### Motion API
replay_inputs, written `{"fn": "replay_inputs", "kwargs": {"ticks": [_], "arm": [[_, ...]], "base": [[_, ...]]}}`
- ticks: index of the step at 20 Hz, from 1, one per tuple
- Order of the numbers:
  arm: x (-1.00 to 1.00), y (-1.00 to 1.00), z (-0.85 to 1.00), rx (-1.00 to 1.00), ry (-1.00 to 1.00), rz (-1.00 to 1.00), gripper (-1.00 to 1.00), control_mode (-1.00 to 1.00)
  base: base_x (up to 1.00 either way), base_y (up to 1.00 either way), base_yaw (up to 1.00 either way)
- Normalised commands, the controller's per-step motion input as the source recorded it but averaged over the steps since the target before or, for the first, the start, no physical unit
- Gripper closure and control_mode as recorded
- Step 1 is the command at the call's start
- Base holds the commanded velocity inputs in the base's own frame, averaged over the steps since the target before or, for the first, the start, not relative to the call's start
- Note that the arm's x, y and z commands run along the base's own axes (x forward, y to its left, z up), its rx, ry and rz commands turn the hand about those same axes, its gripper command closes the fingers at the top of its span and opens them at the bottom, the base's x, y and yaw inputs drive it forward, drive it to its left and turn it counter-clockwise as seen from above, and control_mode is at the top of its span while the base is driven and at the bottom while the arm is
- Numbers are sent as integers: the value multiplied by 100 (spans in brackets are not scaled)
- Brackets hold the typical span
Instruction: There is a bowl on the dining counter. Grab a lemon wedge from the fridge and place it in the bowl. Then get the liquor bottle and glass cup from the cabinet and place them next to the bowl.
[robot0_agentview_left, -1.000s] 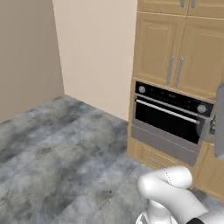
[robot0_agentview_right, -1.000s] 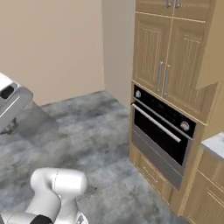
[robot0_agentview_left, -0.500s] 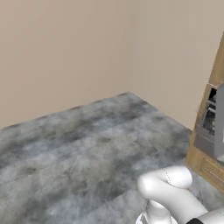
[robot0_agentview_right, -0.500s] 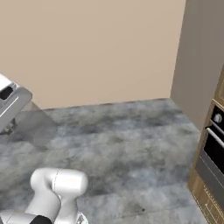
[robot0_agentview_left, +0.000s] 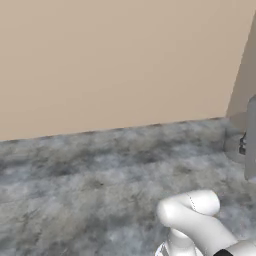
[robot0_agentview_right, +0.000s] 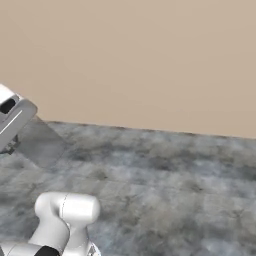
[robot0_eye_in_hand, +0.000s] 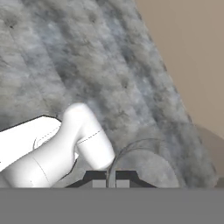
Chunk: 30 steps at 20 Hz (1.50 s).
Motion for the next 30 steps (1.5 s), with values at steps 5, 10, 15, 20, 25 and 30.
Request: {"fn": "replay_inputs", "kwargs": {"ticks": [5,10,15,20,25,30], "arm": [[0,0,0,0,0,0,100,100],[0,0,0,0,0,0,100,100],[0,0,0,0,0,0,100,100],[0,0,0,0,0,0,100,100],[0,0,0,0,0,0,100,100],[0,0,0,0,0,0,100,100]], "base": [[69,54,57],[71,50,58],[71,47,59],[74,43,59],[78,38,60],[80,33,61]]}}
